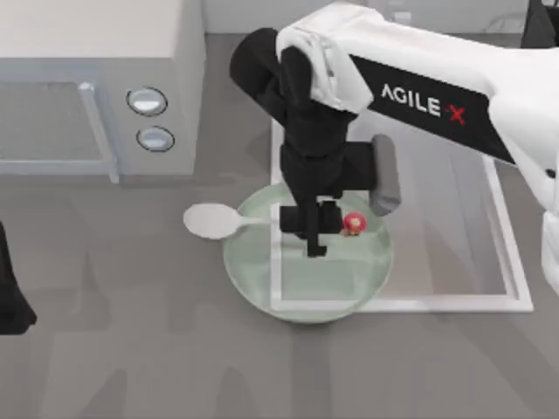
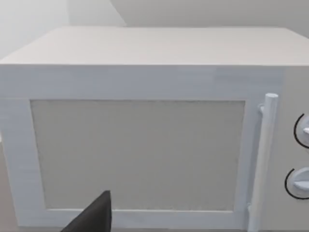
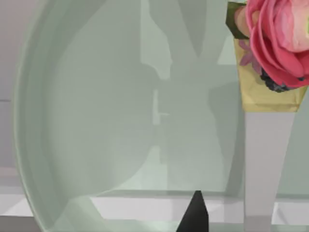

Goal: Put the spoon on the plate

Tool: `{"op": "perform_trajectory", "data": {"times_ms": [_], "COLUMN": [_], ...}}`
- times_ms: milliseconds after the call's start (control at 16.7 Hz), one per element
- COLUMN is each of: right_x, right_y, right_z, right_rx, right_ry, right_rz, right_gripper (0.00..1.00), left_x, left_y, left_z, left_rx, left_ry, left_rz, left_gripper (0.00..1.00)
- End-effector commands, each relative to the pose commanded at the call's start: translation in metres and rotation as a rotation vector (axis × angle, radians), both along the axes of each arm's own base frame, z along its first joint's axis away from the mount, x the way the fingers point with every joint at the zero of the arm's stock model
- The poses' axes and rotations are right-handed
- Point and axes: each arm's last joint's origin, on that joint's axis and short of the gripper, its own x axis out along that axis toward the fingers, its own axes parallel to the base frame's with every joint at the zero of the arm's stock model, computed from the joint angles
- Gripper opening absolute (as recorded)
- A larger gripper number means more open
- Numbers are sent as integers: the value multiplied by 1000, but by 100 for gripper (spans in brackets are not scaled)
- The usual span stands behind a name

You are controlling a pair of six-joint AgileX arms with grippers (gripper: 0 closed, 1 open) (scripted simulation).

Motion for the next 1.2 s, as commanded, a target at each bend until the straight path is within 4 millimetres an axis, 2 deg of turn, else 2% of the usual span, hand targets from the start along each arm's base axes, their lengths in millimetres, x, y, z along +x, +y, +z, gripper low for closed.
{"op": "perform_trajectory", "data": {"times_ms": [180,420,1200], "right_x": [-3,-3,-3], "right_y": [-4,-4,-4], "right_z": [-18,-18,-18], "right_rx": [-55,-55,-55], "right_ry": [45,45,45], "right_rz": [-2,-2,-2], "right_gripper": [0,0,98], "left_x": [0,0,0], "left_y": [0,0,0], "left_z": [0,0,0], "left_rx": [0,0,0], "left_ry": [0,0,0], "left_rz": [0,0,0], "left_gripper": [100,100,100]}}
